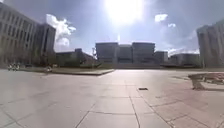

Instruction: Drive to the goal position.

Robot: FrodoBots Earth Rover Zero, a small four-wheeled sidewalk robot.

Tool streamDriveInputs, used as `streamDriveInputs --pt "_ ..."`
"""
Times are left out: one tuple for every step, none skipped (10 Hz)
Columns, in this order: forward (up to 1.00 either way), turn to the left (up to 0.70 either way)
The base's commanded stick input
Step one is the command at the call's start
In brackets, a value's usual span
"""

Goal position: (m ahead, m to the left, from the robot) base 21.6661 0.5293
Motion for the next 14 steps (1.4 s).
streamDriveInputs --pt "1.00 0.01" --pt "1.00 0.01" --pt "1.00 0.01" --pt "1.00 0.01" --pt "1.00 0.01" --pt "1.00 0.01" --pt "1.00 0.01" --pt "1.00 0.01" --pt "1.00 0.01" --pt "1.00 0.01" --pt "1.00 0.01" --pt "1.00 0.01" --pt "1.00 0.01" --pt "1.00 -0.31"
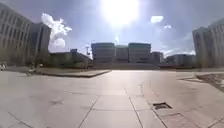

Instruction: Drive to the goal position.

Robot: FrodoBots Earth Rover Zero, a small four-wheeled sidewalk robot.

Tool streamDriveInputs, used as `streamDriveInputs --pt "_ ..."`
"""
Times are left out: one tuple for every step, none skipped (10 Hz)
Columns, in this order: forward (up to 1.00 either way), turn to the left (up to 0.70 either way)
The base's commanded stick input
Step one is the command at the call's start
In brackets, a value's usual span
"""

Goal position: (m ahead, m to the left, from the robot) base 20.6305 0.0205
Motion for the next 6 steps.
streamDriveInputs --pt "1.00 -0.37" --pt "1.00 -0.22" --pt "1.00 -0.06" --pt "1.00 0.01" --pt "1.00 0.01" --pt "1.00 0.01"
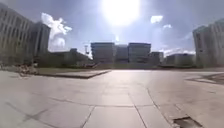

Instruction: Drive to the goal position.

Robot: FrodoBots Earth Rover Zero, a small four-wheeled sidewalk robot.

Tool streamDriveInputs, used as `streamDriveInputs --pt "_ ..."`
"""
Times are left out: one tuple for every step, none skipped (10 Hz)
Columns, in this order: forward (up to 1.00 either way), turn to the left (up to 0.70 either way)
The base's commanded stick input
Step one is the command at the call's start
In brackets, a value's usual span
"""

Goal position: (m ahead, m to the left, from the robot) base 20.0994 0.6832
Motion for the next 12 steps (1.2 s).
streamDriveInputs --pt "1.00 0.01" --pt "1.00 0.01" --pt "1.00 0.01" --pt "1.00 0.01" --pt "1.00 0.01" --pt "1.00 0.01" --pt "1.00 0.01" --pt "1.00 0.01" --pt "1.00 0.01" --pt "1.00 0.01" --pt "1.00 0.01" --pt "1.00 0.01"
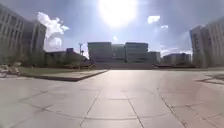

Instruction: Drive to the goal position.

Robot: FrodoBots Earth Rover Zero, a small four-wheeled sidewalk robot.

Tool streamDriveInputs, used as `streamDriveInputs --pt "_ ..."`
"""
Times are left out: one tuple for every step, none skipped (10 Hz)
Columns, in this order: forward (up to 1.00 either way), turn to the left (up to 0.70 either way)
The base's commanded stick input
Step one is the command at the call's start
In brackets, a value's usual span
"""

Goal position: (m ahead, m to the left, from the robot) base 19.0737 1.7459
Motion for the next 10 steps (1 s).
streamDriveInputs --pt "1.00 -0.04" --pt "1.00 -0.37" --pt "1.00 -0.39" --pt "1.00 -0.12" --pt "1.00 0.01" --pt "1.00 0.01" --pt "1.00 0.01" --pt "1.00 0.01" --pt "1.00 0.01" --pt "1.00 0.01"
